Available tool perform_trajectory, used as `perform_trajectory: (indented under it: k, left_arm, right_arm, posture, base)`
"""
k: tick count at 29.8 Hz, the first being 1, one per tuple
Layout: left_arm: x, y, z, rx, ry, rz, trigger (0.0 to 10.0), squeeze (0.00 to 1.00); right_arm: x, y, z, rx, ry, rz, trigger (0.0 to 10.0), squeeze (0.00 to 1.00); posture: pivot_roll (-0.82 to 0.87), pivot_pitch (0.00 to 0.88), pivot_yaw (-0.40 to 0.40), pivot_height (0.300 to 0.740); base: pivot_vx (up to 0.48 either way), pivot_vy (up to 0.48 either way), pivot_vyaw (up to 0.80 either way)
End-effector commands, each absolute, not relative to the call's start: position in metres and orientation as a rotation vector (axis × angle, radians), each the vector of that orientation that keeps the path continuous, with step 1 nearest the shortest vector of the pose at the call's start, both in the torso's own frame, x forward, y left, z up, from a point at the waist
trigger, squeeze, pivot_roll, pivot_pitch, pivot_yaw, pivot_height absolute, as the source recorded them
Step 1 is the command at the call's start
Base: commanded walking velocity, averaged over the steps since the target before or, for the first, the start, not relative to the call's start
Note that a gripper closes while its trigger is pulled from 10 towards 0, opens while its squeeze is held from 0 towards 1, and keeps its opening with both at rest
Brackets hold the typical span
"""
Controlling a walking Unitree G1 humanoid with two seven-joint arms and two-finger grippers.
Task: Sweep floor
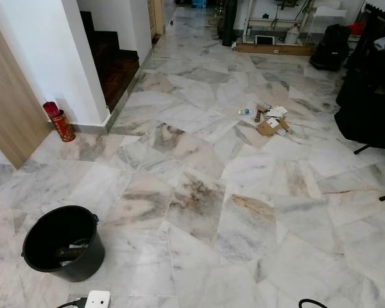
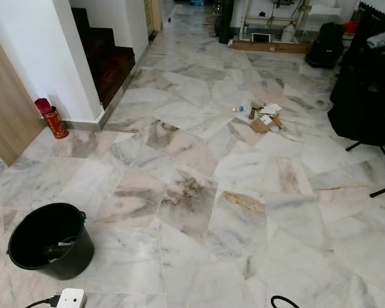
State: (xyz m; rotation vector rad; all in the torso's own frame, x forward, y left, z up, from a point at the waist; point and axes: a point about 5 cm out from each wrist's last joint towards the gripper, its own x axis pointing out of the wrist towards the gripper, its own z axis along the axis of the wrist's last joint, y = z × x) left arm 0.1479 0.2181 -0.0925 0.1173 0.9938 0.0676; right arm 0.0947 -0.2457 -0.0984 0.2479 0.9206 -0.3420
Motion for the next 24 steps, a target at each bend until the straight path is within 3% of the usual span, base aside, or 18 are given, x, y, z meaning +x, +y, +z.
perform_trajectory:
  k: [1, 11, 19, 24]
  left_arm:
    - [0.143, 0.219, -0.094, 0.103, 0.999, 0.074, 10.0, 0.00]
    - [0.142, 0.214, -0.096, 0.099, 1.009, 0.081, 10.0, 0.00]
    - [0.165, 0.184, -0.093, 0.095, 1.010, 0.049, 10.0, 0.00]
    - [0.173, 0.183, -0.090, 0.086, 0.993, 0.054, 10.0, 0.00]
  right_arm:
    - [0.091, -0.248, -0.099, 0.234, 0.941, -0.335, 10.0, 0.00]
    - [0.091, -0.249, -0.098, 0.241, 0.924, -0.350, 10.0, 0.00]
    - [0.092, -0.248, -0.098, 0.257, 0.914, -0.356, 10.0, 0.00]
    - [0.091, -0.248, -0.098, 0.256, 0.916, -0.358, 10.0, 0.00]
  posture:
    - [-0.03, 0.000, -0.028, 0.740]
    - [-0.03, 0.000, -0.026, 0.740]
    - [-0.03, 0.000, -0.027, 0.740]
    - [-0.03, 0.000, -0.023, 0.740]
  base:
    - [0.000, 0.000, 0.00]
    - [0.000, 0.000, 0.00]
    - [0.000, 0.000, 0.00]
    - [0.000, 0.000, 0.00]
